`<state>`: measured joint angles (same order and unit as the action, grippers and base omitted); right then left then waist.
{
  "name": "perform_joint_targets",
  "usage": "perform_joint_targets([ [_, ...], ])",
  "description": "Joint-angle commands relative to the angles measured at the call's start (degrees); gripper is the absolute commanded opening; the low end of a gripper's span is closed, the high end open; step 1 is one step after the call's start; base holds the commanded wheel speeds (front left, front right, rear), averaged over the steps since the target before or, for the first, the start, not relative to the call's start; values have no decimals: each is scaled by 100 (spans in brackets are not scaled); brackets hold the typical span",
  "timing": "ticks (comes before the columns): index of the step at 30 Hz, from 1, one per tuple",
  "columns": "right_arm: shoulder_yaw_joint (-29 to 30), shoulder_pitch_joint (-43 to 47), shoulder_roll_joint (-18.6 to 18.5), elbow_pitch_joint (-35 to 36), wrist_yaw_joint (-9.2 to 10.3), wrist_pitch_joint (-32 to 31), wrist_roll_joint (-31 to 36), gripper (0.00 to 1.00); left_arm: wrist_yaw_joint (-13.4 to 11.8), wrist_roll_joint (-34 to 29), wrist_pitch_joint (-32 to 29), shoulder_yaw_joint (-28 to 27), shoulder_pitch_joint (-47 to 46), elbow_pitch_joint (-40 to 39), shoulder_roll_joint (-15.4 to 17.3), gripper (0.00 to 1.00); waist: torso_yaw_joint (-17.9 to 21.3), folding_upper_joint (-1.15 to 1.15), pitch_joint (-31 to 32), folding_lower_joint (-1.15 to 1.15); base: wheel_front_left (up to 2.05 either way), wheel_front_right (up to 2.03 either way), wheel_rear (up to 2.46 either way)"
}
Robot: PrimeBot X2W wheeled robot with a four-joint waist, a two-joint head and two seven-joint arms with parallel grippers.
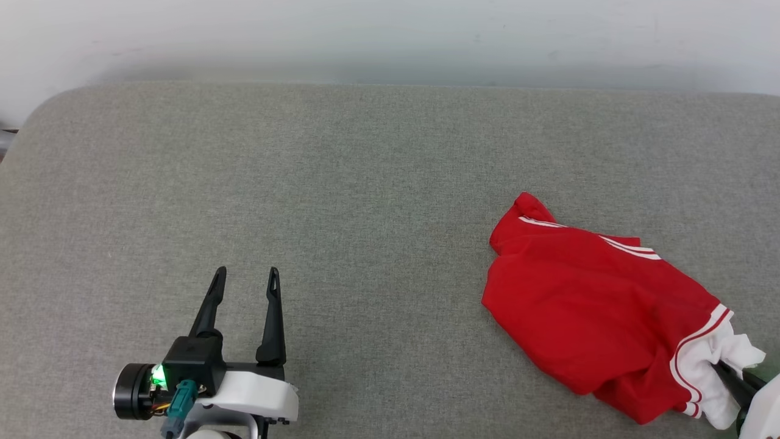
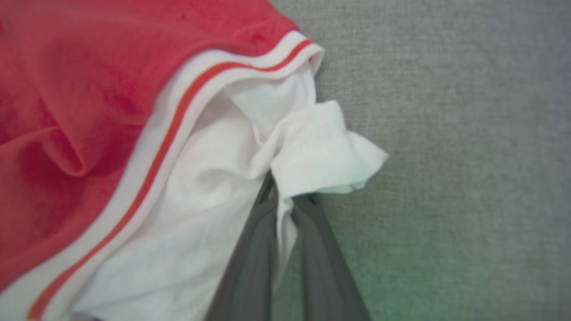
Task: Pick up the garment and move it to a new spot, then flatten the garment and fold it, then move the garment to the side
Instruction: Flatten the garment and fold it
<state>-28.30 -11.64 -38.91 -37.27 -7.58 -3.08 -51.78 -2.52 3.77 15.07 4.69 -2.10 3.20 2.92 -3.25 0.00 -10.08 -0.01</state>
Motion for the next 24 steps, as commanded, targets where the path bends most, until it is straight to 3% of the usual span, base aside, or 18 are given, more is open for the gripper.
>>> perform_joint_targets([
  [1,-115,484,246,-259,16,-56,84,13,6,5,15,-28,-46,9,-6,100,-4,0,17,1,0,0,0],
  [3,77,351,227,-200,16,202,199,100,-13,7,15,-43,-10,23,-7,100,4,0,69,1,0,0,0],
  [10,1061,37,150,498,12,1143,724,100,-13,-23,15,-68,183,38,-5,100,16,0,326,1,0,0,0],
  [14,1838,75,224,1156,12,1320,1244,100,-25,-39,15,-70,235,0,-6,100,0,0,425,1,0,0,0],
  [19,2766,150,678,2293,12,1046,1976,100,-16,-43,15,-66,285,-19,-6,100,-53,0,469,1,0,0,0],
  [24,3141,127,1130,3559,12,329,2497,100,-15,-47,15,-55,277,-39,-5,100,-116,0,454,1,0,0,0],
])
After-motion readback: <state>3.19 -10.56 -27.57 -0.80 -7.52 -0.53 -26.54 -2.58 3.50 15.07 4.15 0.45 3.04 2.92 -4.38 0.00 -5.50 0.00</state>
